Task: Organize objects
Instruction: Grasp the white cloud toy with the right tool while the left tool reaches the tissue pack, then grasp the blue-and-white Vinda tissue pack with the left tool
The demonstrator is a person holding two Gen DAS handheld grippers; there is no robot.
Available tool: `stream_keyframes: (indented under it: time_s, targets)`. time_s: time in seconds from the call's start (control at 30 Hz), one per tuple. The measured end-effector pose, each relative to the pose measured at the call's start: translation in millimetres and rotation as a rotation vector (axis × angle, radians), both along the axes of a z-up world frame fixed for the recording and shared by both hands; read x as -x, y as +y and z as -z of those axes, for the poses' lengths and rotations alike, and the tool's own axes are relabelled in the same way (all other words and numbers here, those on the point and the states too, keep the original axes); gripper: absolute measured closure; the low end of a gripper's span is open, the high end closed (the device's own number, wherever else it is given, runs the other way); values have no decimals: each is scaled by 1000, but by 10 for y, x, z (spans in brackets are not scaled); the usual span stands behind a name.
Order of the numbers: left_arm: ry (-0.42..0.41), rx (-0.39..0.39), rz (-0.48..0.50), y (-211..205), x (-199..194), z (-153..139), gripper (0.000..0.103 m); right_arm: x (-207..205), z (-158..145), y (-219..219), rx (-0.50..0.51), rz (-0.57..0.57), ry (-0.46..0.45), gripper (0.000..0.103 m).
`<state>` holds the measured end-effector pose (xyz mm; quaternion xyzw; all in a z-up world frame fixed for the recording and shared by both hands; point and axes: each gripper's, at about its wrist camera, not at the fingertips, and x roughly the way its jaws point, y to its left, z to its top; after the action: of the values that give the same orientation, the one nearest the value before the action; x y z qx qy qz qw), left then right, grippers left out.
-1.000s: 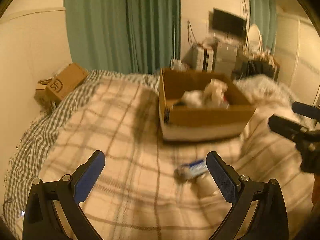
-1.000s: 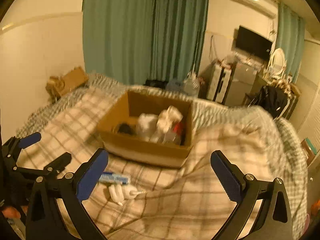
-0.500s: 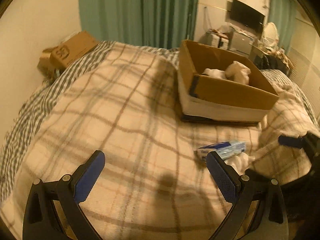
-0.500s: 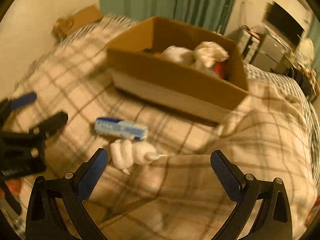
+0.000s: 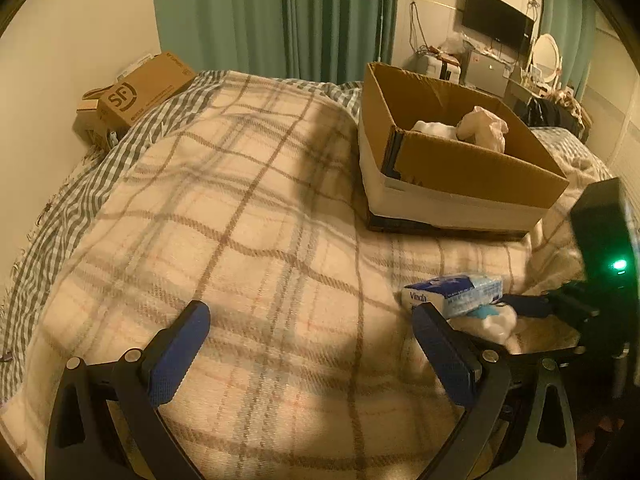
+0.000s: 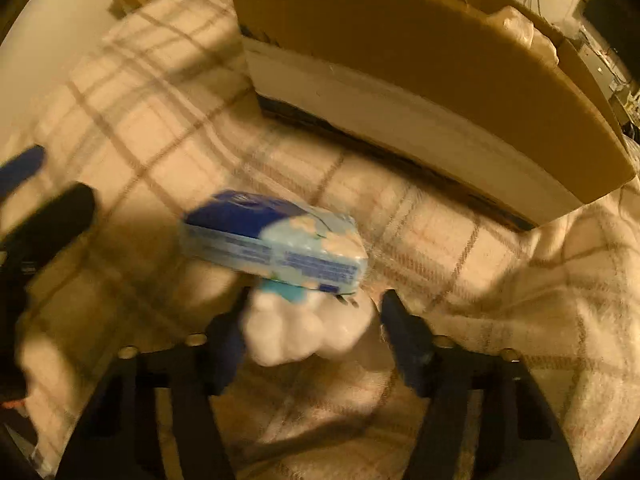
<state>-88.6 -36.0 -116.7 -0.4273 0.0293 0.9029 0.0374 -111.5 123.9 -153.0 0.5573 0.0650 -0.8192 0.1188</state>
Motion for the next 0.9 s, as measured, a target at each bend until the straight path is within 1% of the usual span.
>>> stream_keyframes:
  time_s: [0.13, 0.27, 0.33, 0.4, 0.47, 0.63, 0.73, 0.77, 0.83, 0.9]
  targets:
    - [-7, 15, 34, 88, -25, 0, 0, -116, -193, 157, 27, 48, 59, 42]
    - [-26, 29, 97, 289, -80, 17, 0, -299, -550, 472, 27, 143, 177, 42]
    - [-41, 33, 123, 408, -87, 47, 0, -342, -697, 606, 36, 183, 215, 42]
    - [-64, 29, 143, 557, -79, 96, 0, -380, -782, 719, 22, 220, 252, 42]
    - [-78, 37, 163, 691, -62, 147, 0, -348, -796, 770, 15, 241, 260, 42]
    - [-120, 49, 179, 912, 27, 313, 0, -334, -684, 794, 15, 234, 223, 42]
    - [-138, 69, 190, 1013, 89, 432, 0, -317, -617, 804, 19, 239, 209, 42]
    - [-146, 71, 204, 1046, 107, 482, 1, -323, -616, 831, 23, 242, 209, 42]
    - [-163, 79, 226, 1093, 127, 568, 9, -322, -607, 831, 31, 247, 210, 42]
    - [-173, 68, 255, 1118, 121, 601, 23, -313, -599, 825, 32, 250, 207, 42]
